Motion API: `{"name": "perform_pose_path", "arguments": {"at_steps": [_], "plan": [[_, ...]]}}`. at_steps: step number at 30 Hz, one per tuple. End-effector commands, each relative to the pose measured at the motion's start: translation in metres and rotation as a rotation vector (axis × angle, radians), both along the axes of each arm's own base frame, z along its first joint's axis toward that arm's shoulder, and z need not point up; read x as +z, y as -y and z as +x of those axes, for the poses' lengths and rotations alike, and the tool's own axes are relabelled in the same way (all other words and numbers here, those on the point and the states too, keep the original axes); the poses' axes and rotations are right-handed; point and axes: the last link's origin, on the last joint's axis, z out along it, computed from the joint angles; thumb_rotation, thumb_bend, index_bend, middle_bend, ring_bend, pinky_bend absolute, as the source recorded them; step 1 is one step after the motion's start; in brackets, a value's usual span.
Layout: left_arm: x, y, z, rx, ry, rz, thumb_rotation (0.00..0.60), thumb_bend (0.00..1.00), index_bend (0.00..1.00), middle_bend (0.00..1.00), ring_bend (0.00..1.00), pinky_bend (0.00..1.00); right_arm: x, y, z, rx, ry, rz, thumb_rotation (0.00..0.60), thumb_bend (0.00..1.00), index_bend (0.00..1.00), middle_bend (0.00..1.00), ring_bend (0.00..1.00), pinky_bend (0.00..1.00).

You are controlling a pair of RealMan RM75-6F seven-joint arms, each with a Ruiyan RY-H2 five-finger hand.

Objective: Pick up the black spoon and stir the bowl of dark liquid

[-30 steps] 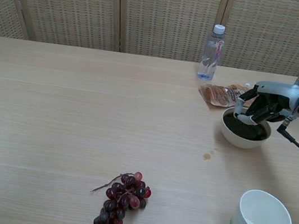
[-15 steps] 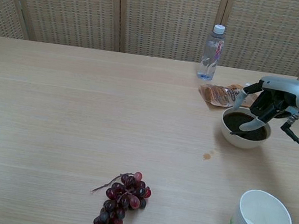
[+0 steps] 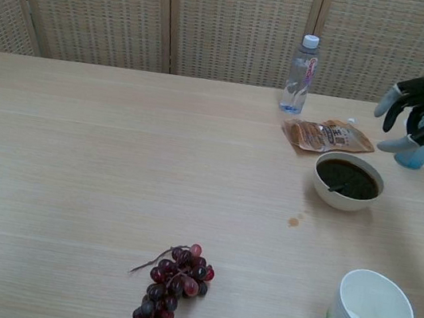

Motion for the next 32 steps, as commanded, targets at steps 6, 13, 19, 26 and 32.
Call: {"name": "perform_pose_path", "arguments": {"at_steps": [6, 13, 19, 26, 32], "plan": [[0.002, 0.000, 0.000, -0.006, -0.019, 0.015, 0.600, 0.44, 0.00, 0.00, 0.00, 0.00, 0.034, -0.048, -0.037, 0.002, -0.137, -0.174, 0.600, 0.35, 0.48, 0.45, 0.44, 0.71], [0.001, -0.002, 0.003, -0.033, -0.004, 0.007, 0.600, 0.44, 0.00, 0.00, 0.00, 0.00, 0.048, -0.087, -0.057, 0.024, -0.315, -0.272, 0.600, 0.35, 0.47, 0.33, 0.30, 0.53], [0.003, 0.002, 0.005, -0.047, 0.000, 0.011, 0.600, 0.44, 0.00, 0.00, 0.00, 0.00, 0.052, -0.116, -0.065, 0.027, -0.408, -0.286, 0.600, 0.35, 0.42, 0.26, 0.19, 0.40], [0.006, 0.007, 0.011, -0.081, -0.010, 0.021, 0.600, 0.44, 0.00, 0.00, 0.00, 0.00, 0.053, -0.143, -0.069, 0.024, -0.451, -0.263, 0.600, 0.35, 0.41, 0.24, 0.17, 0.38], [0.003, 0.008, 0.015, -0.105, -0.012, 0.004, 0.600, 0.44, 0.00, 0.00, 0.00, 0.00, 0.051, -0.161, -0.076, -0.025, -0.452, -0.239, 0.600, 0.35, 0.41, 0.24, 0.17, 0.38]]}}
